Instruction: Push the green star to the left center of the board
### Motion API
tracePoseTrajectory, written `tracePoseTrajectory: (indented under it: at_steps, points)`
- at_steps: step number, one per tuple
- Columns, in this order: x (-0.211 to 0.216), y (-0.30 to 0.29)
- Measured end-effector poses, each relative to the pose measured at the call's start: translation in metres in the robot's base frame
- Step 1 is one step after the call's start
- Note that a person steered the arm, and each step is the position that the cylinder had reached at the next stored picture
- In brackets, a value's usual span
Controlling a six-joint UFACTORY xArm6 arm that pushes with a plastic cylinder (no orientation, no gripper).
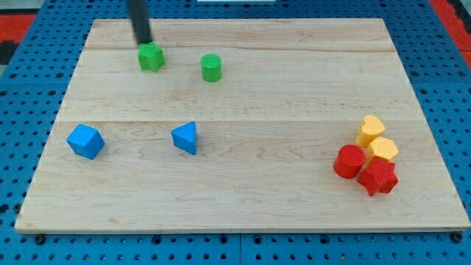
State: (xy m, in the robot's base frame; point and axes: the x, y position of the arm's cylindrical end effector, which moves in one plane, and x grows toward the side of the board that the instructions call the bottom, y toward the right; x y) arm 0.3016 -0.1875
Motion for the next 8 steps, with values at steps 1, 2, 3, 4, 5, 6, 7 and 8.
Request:
tracePoseTrajectory:
  at_steps: [1, 2, 3, 4, 5, 6, 7, 8]
  points:
    - [0.031, -0.044]
    - [-0.015, -0.037]
    - [-0.018, 0.027]
    - [0.011, 0.046]
    - [0.034, 0.01]
    - [0.051, 0.044]
    - [0.06, 0.002]
    - [0.048, -0.024]
